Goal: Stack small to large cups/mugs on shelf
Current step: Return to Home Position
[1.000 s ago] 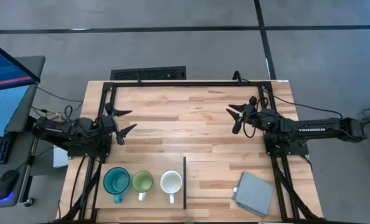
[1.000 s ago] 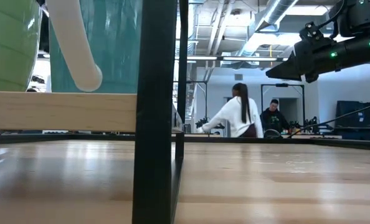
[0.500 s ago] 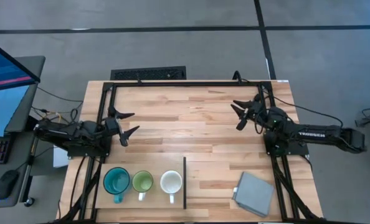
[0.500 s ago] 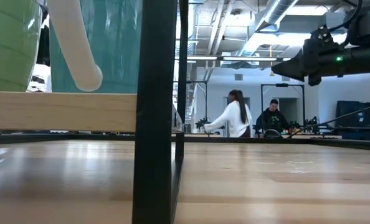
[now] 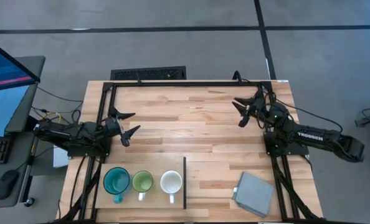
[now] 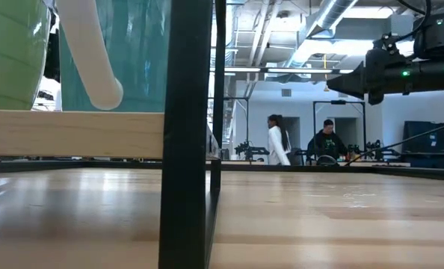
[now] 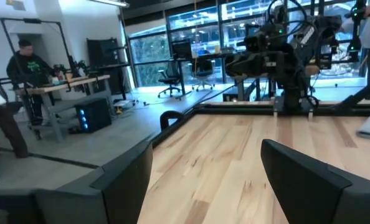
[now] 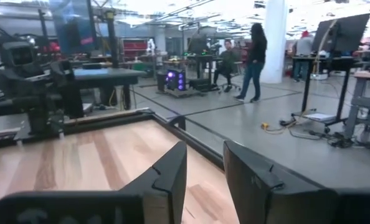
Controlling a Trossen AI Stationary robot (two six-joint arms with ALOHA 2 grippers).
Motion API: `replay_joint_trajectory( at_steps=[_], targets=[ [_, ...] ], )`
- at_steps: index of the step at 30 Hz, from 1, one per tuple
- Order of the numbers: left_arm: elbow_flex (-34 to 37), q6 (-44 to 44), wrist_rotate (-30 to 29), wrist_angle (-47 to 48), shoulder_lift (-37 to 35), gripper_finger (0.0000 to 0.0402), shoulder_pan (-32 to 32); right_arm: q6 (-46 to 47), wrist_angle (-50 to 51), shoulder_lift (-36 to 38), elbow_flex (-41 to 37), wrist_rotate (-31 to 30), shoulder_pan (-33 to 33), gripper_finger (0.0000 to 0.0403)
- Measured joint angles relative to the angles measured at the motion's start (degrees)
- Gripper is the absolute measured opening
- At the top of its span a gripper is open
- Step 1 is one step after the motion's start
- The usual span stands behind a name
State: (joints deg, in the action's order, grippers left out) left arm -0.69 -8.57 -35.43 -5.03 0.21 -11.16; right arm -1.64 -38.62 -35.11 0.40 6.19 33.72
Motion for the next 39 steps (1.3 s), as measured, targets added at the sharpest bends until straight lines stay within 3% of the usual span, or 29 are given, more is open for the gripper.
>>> replay_joint_trajectory(
  at_steps=[12,30,39],
  targets=[
    [0.04,-0.11,-4.32,0.15,0.04,0.0291,0.00,0.60,5.48,6.06,0.00,0.01,1.26,0.0129],
    [0.07,0.03,-4.32,0.30,0.05,0.0291,0.00,1.25,33.80,35.17,-0.03,-0.05,-1.71,0.0129],
    [0.09,0.26,-3.95,0.35,1.98,0.0291,-0.02,1.23,36.58,35.03,0.00,-0.73,-1.93,0.0129]
  ],
)
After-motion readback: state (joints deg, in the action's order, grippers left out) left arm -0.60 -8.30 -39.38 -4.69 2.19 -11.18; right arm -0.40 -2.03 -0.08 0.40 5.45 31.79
